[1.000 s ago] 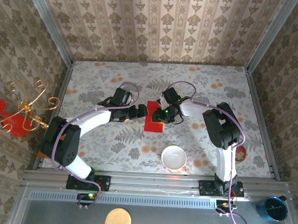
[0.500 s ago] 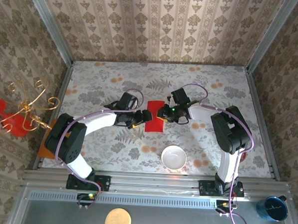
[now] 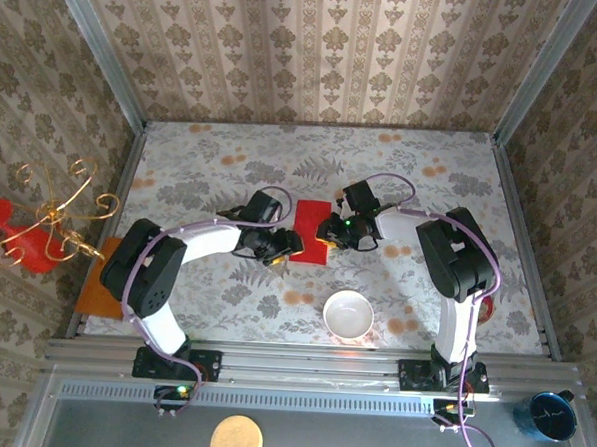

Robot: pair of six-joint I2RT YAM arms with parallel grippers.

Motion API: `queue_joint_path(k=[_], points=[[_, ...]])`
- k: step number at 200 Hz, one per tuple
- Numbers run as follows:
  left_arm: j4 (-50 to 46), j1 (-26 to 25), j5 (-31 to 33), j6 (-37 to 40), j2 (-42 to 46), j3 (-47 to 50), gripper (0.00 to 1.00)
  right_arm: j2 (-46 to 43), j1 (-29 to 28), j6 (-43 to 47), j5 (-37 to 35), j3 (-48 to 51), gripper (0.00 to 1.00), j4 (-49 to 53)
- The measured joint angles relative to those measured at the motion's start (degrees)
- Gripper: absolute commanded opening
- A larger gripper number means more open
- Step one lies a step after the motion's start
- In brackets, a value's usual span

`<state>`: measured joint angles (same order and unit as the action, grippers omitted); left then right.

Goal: Fold a paper plane with a square sheet of paper (pick it up from the middle)
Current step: Third fold the triangle at the center of the table.

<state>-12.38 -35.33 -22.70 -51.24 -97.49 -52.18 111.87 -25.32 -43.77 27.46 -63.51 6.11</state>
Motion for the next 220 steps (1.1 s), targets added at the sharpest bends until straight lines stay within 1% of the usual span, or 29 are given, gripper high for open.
queue_joint_path(k=[12,37,80,119,183,220], points=[[-0.4,0.0,0.0,0.1,-0.7,-0.4,0.49,0.0,0.0,0.0,0.0,0.0,0.3,0.0],[-0.4,0.0,-1.0,0.3,-1.6,-1.0,0.46,0.0,0.0,0.0,0.0,0.0,0.29,0.0],[1.8,0.3,-4.1,0.2,-2.1,-2.5,0.42,0.0,0.0,0.0,0.0,0.0,0.29,0.0],[6.0,3.1,-7.5,-0.6,-4.8,-2.9,0.38,0.0,0.0,0.0,0.0,0.0,0.29,0.0],[7.0,6.6,-11.0,-0.6,-8.8,-6.5,0.31,0.0,0.1,0.0,0.0,0.3,0.28,-0.3],[7.7,7.3,-12.2,-0.6,-10.4,-7.3,0.28,0.0,0.1,0.0,0.0,0.3,0.28,-0.4]])
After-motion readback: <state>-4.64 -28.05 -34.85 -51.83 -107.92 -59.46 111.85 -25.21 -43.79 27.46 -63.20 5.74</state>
